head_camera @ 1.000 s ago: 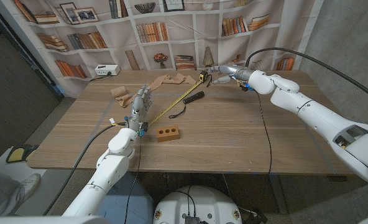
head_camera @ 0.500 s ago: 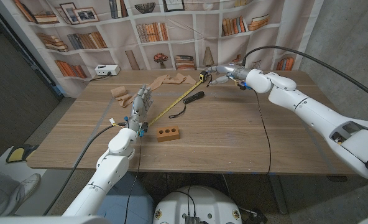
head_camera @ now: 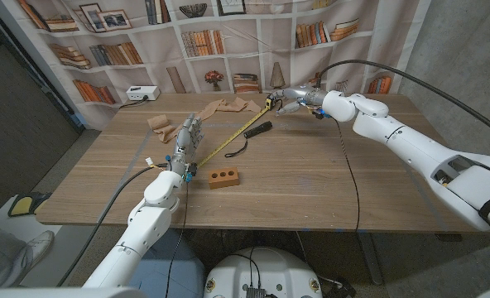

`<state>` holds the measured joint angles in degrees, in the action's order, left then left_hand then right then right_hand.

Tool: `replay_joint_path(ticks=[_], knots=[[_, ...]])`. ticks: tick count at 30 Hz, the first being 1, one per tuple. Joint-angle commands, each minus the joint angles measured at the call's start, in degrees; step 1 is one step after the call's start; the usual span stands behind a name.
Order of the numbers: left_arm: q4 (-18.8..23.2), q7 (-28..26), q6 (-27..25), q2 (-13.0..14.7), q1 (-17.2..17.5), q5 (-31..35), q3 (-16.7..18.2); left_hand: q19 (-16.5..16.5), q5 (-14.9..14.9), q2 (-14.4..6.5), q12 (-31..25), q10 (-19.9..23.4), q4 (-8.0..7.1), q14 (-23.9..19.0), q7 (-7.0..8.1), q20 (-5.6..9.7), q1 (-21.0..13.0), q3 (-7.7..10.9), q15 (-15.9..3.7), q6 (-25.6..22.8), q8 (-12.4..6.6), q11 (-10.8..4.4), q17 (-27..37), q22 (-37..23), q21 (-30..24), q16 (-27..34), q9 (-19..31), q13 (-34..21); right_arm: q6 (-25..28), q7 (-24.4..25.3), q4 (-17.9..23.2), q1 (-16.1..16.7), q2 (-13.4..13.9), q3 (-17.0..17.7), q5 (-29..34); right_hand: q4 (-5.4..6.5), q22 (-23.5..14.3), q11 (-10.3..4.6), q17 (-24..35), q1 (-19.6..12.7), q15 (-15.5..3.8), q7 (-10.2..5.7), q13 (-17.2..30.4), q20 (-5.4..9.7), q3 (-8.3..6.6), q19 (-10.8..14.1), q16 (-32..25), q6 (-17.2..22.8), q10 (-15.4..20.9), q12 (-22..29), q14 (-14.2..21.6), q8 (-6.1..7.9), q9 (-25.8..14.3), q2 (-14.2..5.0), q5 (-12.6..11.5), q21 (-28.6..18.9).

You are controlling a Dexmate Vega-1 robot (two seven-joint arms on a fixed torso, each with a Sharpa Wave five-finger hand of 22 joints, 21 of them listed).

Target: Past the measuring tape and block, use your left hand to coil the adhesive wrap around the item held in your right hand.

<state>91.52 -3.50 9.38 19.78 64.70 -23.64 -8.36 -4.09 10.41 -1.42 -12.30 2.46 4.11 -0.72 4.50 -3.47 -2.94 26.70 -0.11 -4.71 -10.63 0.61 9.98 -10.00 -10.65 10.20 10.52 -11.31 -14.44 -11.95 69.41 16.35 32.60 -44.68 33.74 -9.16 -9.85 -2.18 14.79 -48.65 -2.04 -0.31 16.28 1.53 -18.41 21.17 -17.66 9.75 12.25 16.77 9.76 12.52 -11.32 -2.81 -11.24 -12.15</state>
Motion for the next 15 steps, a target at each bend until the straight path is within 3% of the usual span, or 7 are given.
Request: replay_joint_path(ticks=[1, 6, 15], knots=[[-0.65, 0.06, -0.06, -0.19, -0.3, -0.06, 0.08, -0.08, 0.18, -0.44, -0.38, 0.54, 0.12, 0.16, -0.02, 0.25, 0.05, 0.05, 0.08, -0.4, -0.38, 0.15, 0.34, -0.14, -0.52, 0.46, 0.2, -0.32, -0.9, -2.21, -3.26, -2.48, -2.12, -1.92, 1.59, 0.07, -0.23, -0.1, 0.21, -0.64, -4.54, -0.21, 0.2, -0.03, 0.22, 0.39, -0.12, 0.07, -0.06, 0.38, 0.05, -0.01, -0.23, -0.05, 0.17, -0.21], [-0.45, -0.27, -0.13, 0.07, -0.18, 0.55, 0.06, -0.09, 0.18, -0.45, -0.21, 0.12, 0.13, 0.25, 0.09, 0.32, 0.05, 0.03, 0.15, 0.11, -0.18, -0.01, 0.34, -0.14, -0.52, 0.43, 0.19, -0.32, -1.83, -2.02, -5.04, -3.2, -2.92, -2.32, 1.81, 0.0, -0.25, -1.35, 0.46, -1.18, -5.88, -0.82, 0.42, 0.87, 0.46, 1.49, -0.69, 0.73, 1.13, 0.85, 1.19, 0.11, -0.22, 0.12, 0.22, -0.44], [-0.48, -0.71, -0.12, -0.46, 0.07, 0.41, 0.02, -0.07, 0.19, -0.48, -0.3, 0.35, 0.14, 0.27, 0.01, 0.38, 0.06, 0.01, 0.07, 0.14, -0.21, 0.07, 0.34, -0.14, -0.52, 0.43, 0.19, -0.32, -3.7, -1.12, -7.99, -4.57, -4.16, -3.17, 2.77, 0.04, -0.27, -1.52, 0.65, -1.57, -6.1, -1.12, 0.57, 1.18, 0.55, 1.88, -1.05, 1.26, 1.85, 1.15, 1.8, 0.2, -0.21, -0.01, 0.21, -0.45]])
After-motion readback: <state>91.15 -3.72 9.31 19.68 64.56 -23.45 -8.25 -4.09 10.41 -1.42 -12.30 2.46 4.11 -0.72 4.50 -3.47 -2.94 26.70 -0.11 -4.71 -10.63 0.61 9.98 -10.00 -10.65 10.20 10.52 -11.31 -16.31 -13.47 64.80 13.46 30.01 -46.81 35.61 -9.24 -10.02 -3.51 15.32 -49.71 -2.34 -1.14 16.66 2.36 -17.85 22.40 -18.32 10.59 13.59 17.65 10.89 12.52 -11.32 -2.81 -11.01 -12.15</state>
